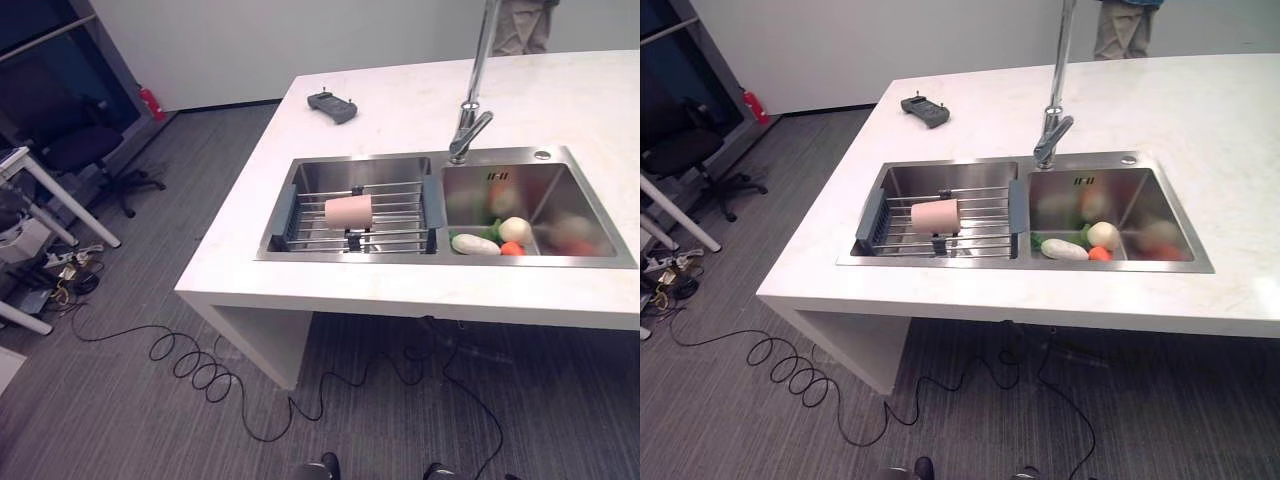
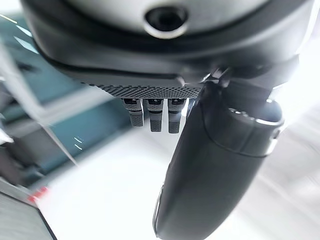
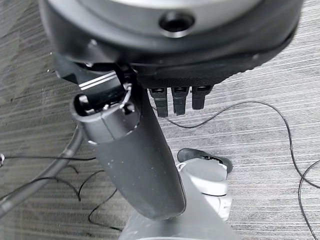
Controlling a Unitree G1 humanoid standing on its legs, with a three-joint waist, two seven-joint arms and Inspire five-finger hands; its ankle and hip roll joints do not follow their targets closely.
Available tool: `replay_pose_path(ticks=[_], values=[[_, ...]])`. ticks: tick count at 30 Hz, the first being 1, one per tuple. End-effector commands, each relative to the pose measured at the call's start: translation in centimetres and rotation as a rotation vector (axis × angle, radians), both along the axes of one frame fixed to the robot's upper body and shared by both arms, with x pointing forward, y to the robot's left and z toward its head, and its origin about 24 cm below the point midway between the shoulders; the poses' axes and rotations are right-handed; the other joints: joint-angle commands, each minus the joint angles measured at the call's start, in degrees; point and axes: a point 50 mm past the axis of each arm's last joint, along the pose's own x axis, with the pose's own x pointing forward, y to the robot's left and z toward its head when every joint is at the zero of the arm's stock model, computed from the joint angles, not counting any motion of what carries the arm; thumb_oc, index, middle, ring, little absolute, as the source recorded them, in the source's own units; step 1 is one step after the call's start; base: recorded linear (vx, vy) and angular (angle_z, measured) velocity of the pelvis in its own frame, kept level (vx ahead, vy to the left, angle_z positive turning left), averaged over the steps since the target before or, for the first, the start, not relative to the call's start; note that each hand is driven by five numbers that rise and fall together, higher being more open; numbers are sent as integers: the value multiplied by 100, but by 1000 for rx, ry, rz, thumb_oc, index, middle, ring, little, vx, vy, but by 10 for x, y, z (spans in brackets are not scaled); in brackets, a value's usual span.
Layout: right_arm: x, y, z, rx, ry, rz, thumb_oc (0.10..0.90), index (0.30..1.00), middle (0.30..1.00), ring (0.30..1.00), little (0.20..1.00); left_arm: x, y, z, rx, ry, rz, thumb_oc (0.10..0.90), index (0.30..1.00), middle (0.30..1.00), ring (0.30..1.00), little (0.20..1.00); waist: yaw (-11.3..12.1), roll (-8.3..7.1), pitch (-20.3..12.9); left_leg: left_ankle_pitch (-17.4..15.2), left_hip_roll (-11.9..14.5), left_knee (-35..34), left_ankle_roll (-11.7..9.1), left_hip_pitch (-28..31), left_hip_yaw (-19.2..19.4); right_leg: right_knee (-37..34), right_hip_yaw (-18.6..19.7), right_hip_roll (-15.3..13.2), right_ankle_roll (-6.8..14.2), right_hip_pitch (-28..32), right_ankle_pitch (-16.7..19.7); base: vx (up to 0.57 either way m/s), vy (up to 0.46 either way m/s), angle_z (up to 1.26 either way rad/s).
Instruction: Place the dishes in the dishwasher.
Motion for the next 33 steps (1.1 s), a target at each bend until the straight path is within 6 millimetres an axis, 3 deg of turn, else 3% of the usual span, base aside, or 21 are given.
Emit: replay_pose_path(ticks=[1, 3, 4, 5, 12, 20, 26, 33], values=[[16, 0, 3, 3, -49, 14, 800, 900, 900, 900, 900, 4, -21, 58, 85, -104, -147, 800, 900, 900, 900, 900, -192, -7, 56, -614, 299, 631, -121, -283, -80, -509, -68, -284, 673, 611, -41, 37, -42, -5], [15, -2, 3, 6, -43, 16, 800, 900, 900, 900, 900, 14, -37, 66, 131, -46, -217, 800, 900, 900, 900, 900, -241, -6, 46, -617, 307, 631, -129, -272, -62, -509, -45, -272, 691, 599, -25, 47, -48, -2], [15, -3, 4, 9, -38, 22, 800, 900, 900, 900, 900, 30, -57, 73, 185, 34, -290, 800, 900, 900, 900, 900, -336, -2, 44, -621, 319, 631, -135, -251, -30, -509, -4, -255, 713, 580, 4, 55, -59, -1], [14, -3, 4, 11, -38, 23, 800, 900, 900, 900, 900, 37, -66, 74, 202, 70, -322, 800, 900, 900, 900, 900, -373, -2, 47, -617, 326, 631, -138, -247, -13, -509, 18, -250, 726, 566, 21, 51, -58, -2], [12, -5, 5, 26, -43, 24, 800, 900, 900, 900, 900, 80, -105, 68, 266, 297, -394, 800, 900, 900, 900, 900, -653, -24, 125, -589, 336, 631, -143, -275, 132, -509, 230, -219, 810, 406, 132, 30, -18, -11], [7, -5, 4, 20, -36, 36, 800, 900, 900, 900, 900, 94, -103, 65, 263, 354, -335, 800, 900, 900, 900, 900, -772, -52, 285, -533, 318, 631, -141, -424, 171, -509, 391, -201, 841, 199, 224, -3, 21, -15], [30, -12, 15, 13, -155, 23, 800, 900, 900, 900, 900, 100, -97, 71, 252, 306, -258, 800, 900, 900, 900, 900, -885, -67, 762, -403, 298, 631, -139, -773, 155, -509, 530, -219, 840, -132, 351, -106, 47, 1], [38, -11, 17, 18, -188, 34, 800, 900, 900, 900, 900, 94, -89, 79, 283, 215, -172, 800, 900, 900, 900, 900, -906, -86, 1022, -330, 285, 631, -162, -984, 160, -509, 542, -254, 863, -325, 433, -39, 28, 1]])
